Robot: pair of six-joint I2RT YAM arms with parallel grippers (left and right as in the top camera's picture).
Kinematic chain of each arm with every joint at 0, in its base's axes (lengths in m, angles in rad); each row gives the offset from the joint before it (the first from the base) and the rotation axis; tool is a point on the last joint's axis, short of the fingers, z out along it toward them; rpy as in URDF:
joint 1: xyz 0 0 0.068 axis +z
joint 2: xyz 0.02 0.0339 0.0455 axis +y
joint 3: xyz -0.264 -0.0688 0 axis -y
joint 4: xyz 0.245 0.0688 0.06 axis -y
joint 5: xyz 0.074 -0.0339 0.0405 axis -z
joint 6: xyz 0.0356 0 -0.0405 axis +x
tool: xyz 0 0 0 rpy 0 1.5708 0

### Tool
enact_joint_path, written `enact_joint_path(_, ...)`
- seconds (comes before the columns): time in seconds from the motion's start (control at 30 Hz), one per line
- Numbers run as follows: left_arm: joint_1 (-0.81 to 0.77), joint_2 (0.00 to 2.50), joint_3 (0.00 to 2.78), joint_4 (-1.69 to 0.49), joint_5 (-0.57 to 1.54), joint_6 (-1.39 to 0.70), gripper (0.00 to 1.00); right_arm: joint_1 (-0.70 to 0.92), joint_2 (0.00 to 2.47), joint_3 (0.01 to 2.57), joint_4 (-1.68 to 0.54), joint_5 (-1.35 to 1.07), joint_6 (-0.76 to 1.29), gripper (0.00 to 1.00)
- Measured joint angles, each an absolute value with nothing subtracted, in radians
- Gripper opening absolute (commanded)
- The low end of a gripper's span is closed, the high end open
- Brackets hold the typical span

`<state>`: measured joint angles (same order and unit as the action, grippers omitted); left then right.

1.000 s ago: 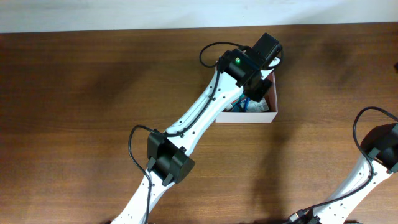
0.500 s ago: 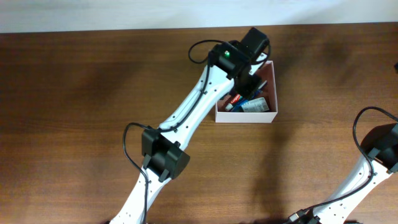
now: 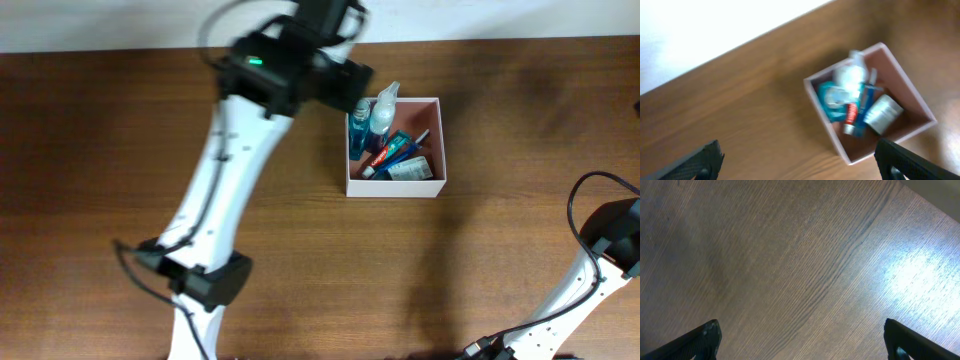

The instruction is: Pack container

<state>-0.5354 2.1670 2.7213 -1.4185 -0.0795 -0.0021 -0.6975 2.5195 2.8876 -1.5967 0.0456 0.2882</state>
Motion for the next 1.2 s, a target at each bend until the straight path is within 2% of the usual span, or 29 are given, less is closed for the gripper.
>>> enact_joint_path(0.5,-0.267,2.049,2.723,-1.425,-0.152,0.001,0.99,-0.698,2.519,2.888,-1.596,0.046,0.288,0.99)
enact_joint_path(0.87,-0.186,2.049,2.723,-1.406,-0.198,0.001,0.99,-0.698,2.519,2.888,-1.596,0.045,0.289,0.99)
enact_joint_path(1.2,-0.182,2.049,2.723,-1.406,-0.203,0.001,0.99,-0.698,2.52,2.888,-1.597,0.046,0.289,0.99)
